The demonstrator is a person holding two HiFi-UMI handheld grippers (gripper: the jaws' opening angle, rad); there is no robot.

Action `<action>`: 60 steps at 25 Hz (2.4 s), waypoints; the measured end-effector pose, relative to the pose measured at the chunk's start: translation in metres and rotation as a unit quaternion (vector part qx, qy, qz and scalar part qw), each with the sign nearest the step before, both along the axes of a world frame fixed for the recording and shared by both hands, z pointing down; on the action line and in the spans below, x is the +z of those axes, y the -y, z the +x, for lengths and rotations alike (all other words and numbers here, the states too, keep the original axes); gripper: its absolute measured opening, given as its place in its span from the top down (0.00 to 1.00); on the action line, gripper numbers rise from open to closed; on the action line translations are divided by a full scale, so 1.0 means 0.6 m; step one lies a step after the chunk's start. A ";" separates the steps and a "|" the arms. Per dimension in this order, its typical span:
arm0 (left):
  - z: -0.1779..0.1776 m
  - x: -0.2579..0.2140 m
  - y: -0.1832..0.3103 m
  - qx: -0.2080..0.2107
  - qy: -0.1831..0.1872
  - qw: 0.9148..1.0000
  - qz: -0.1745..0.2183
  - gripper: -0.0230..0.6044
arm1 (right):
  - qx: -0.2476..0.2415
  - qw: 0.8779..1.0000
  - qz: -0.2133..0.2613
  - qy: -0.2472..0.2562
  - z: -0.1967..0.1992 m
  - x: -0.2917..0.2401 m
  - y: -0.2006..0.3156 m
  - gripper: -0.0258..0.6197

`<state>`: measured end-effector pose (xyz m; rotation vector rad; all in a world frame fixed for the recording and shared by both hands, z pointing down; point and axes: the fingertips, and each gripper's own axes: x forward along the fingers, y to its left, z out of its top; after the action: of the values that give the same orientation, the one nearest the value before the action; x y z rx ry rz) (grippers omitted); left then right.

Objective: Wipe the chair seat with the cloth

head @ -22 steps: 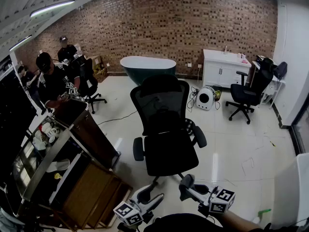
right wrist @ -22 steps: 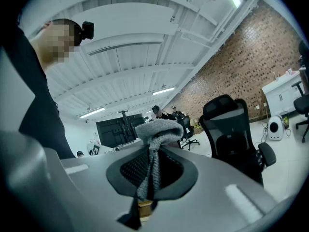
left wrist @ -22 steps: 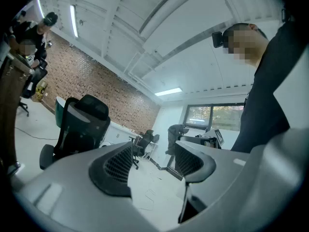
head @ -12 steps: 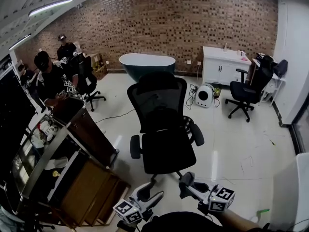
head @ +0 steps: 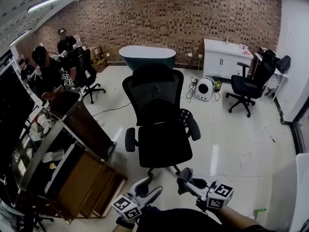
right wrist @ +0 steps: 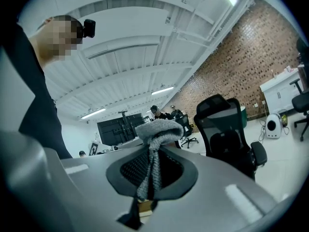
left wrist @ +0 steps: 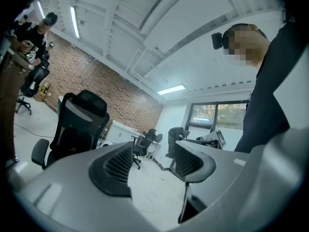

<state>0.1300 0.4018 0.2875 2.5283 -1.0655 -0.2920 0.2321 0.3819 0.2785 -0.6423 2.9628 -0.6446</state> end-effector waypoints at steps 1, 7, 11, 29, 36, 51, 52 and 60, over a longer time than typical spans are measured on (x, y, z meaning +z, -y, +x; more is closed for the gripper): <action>0.003 0.000 0.002 -0.002 0.002 1.000 -0.003 0.49 | 0.000 1.000 -0.003 -0.001 0.002 0.004 0.004 0.92; -0.013 0.009 0.038 -0.015 0.005 1.000 -0.011 0.49 | -0.004 1.000 -0.015 -0.007 -0.010 0.026 0.046 0.92; -0.028 0.012 0.081 -0.017 0.004 1.000 -0.013 0.49 | -0.007 1.000 -0.017 -0.012 -0.028 0.031 0.084 0.92; -0.239 0.025 0.442 0.065 -0.012 0.998 -0.023 0.49 | 0.057 0.996 -0.047 -0.057 -0.242 0.069 0.447 0.92; -0.285 0.047 0.532 0.071 -0.010 0.996 -0.045 0.49 | 0.053 0.995 -0.059 -0.064 -0.308 0.088 0.540 0.92; -0.330 0.157 0.663 -0.003 -0.031 0.993 -0.113 0.49 | -0.049 0.990 -0.090 -0.097 -0.412 0.221 0.665 0.92; -0.331 0.174 0.673 -0.009 -0.037 0.992 -0.119 0.49 | -0.056 0.988 -0.102 -0.105 -0.417 0.250 0.677 0.92; -0.338 0.308 0.728 -0.041 -0.031 0.985 -0.163 0.49 | -0.119 0.958 -0.134 -0.224 -0.481 0.515 0.773 0.92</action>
<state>-0.0731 -0.0348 0.4725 2.1761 -1.0954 -0.1968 -0.0567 -0.0819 0.5875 -0.5036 3.4448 -1.0637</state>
